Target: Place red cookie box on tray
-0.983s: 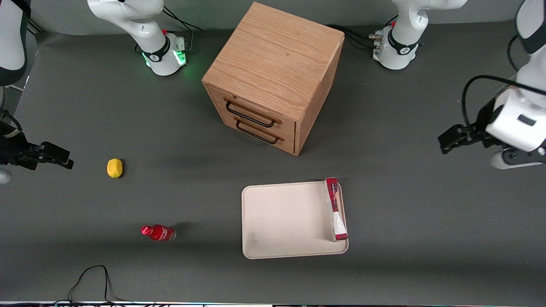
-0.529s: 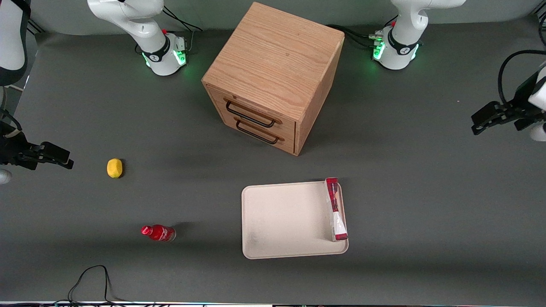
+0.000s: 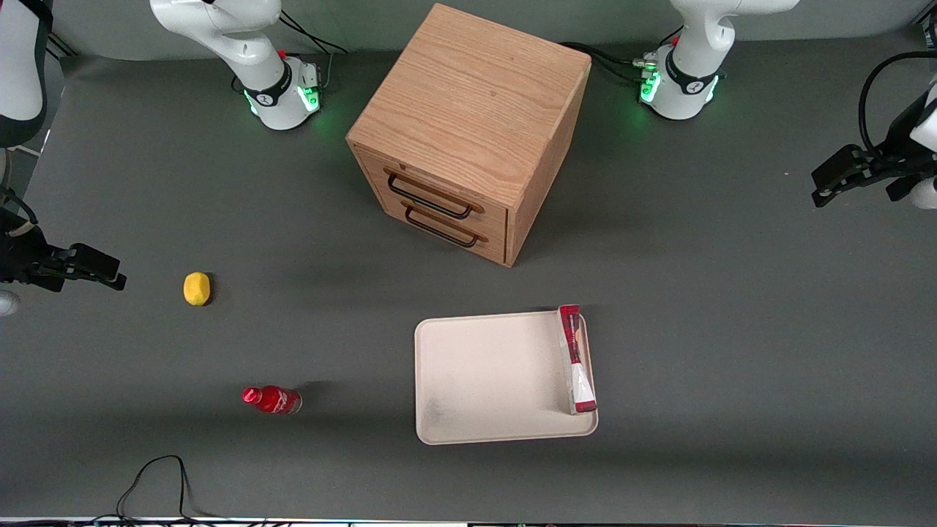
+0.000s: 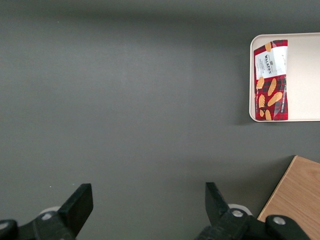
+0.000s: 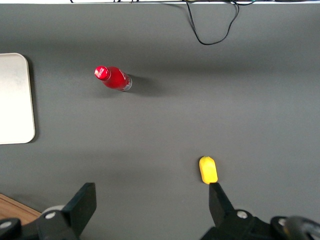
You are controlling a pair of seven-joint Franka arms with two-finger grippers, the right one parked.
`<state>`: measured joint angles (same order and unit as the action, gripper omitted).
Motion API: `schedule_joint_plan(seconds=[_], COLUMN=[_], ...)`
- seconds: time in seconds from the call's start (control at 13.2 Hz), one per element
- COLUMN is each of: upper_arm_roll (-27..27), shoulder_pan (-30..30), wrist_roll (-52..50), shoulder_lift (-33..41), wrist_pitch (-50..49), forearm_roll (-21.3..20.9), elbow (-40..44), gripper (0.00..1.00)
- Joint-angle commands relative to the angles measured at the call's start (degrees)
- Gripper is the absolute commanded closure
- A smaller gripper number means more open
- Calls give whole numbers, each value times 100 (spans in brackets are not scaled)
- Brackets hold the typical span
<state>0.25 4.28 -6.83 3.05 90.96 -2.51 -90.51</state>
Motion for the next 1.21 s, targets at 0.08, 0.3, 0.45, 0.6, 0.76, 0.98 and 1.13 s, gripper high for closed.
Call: schedule_joint_plan(seconds=[0.08, 0.3, 0.45, 0.6, 0.76, 0.98, 1.13], upper_arm_roll=[63, 72, 63, 55, 46, -15, -16], shoulder_pan=[64, 64, 29, 11, 11, -32, -41], wrist_roll=[41, 76, 94, 102, 102, 94, 102], shoulder_lift=[-128, -217, -199, -190, -190, -182, -190], wrist_pitch=[-139, -341, -412, -447, -500, -509, -509], forearm_roll=[66, 75, 75, 75, 75, 84, 110], elbow=[130, 297, 289, 280, 280, 280, 280], gripper=[0, 0, 0, 0, 0, 0, 0])
